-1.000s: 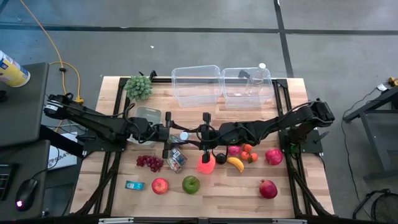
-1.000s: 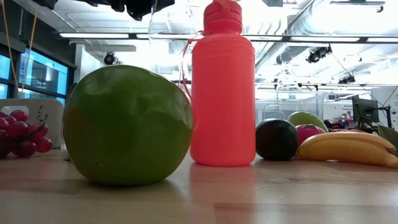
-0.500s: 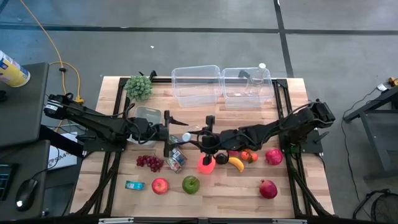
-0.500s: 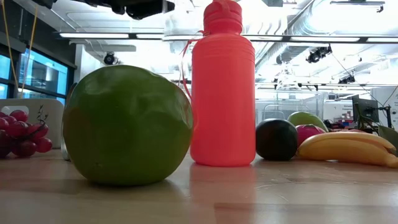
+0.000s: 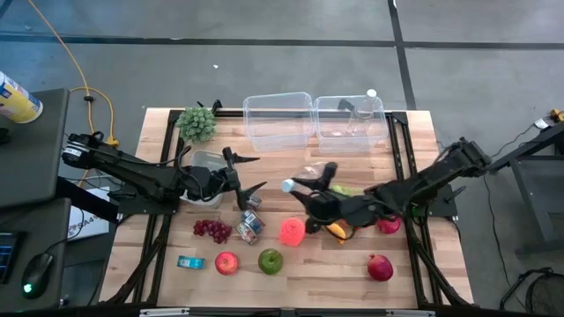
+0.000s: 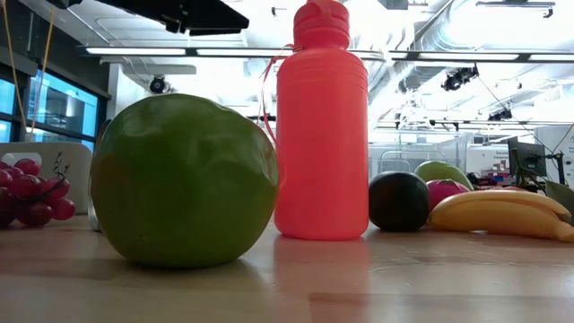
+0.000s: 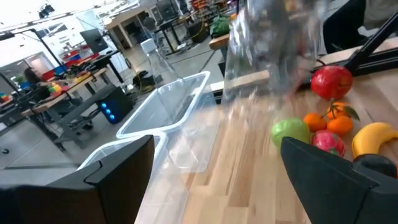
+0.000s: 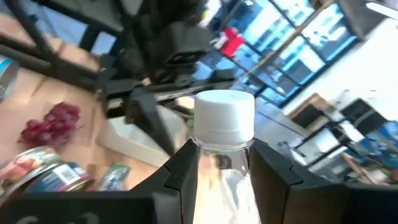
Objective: Pick & Place Food Item
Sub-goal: Put the transparent bottle into the right transparent bin
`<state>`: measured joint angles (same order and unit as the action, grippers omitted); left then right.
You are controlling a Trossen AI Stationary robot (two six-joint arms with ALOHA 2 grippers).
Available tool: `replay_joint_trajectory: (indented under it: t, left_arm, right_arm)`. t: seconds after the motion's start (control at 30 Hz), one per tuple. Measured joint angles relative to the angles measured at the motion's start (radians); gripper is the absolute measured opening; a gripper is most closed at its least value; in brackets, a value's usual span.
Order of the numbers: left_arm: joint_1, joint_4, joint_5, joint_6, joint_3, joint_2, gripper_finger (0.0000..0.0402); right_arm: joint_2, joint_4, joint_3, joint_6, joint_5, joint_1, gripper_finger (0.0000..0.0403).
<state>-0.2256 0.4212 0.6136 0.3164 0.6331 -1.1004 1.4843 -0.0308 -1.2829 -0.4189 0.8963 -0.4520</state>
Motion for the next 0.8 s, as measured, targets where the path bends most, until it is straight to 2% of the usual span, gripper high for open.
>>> replay_joint_trajectory:
  t: [0.1, 0.3, 0.53, 0.8]
  left_arm:
    - [0.0, -0.014, 0.001, -0.001, 0.0, 0.0, 0.034]
    - [0.0, -0.052, 0.002, -0.003, 0.0, 0.0, 0.034]
    - [0.0, -0.072, 0.002, -0.003, 0.0, 0.0, 0.034]
    - [0.0, -0.071, 0.002, -0.003, 0.0, 0.0, 0.034]
  right_arm:
    - [-0.05, -0.033, 0.0, -0.002, 0.093, -0.035, 0.0098]
    - [-0.193, -0.084, 0.0, 0.068, 0.123, -0.033, 0.0095]
    - [-0.357, -0.188, 0.019, 0.195, 0.019, 0.072, 0.0095]
    - [-0.461, -0.137, 0.161, 0.259, -0.124, 0.222, 0.0094]
